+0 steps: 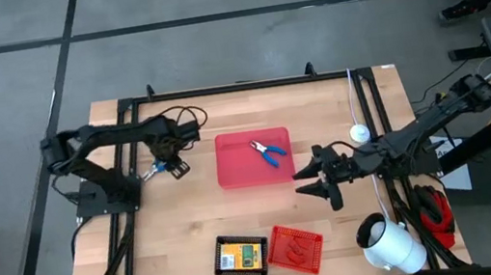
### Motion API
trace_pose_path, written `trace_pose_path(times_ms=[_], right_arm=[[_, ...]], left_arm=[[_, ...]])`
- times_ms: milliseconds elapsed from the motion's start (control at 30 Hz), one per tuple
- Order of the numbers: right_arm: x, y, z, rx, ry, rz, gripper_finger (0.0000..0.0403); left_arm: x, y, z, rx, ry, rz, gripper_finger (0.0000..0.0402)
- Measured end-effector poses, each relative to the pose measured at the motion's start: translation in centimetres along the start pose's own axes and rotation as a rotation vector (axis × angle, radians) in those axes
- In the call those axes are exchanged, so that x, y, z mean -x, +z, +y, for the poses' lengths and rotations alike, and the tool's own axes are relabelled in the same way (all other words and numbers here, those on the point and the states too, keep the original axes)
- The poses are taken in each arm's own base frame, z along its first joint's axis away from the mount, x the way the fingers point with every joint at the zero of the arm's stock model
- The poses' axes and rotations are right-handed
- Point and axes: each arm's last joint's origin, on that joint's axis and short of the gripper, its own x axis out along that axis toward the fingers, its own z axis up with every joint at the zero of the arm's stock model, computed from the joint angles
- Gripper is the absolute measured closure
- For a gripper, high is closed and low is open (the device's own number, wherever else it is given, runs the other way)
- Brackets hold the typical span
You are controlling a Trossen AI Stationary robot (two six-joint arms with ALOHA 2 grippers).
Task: Pick & Place School Supplies
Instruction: Put the blue paper puncher into the pink bin
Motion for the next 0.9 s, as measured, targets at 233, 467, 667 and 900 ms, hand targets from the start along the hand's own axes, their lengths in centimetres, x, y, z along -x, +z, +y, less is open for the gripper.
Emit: trace_pose_path(times_ms=[233, 467, 667, 900], right_arm=[[0.4, -0.6, 1.0, 0.024, 0.019, 0.007, 0.0202], [0.8, -1.1, 1.8, 0.037, 0.025, 0.006, 0.0208], [1.1, -1.5, 2.5, 0.041, 0.02, -0.009, 0.0209], [1.7, -2.1, 3.5, 0.05, 0.024, -0.011, 0.0209]], left_arm=[[-3.4, 2.3, -0.3, -0.077, 0.016, 0.095, 0.0267], [-5.2, 3.3, -0.6, -0.106, -0.008, 0.182, 0.0314], [-1.9, 5.2, -0.7, -0.108, -0.051, 0.036, 0.0367], [7.6, 6.5, 0.1, -0.104, -0.281, -0.29, 0.0367]])
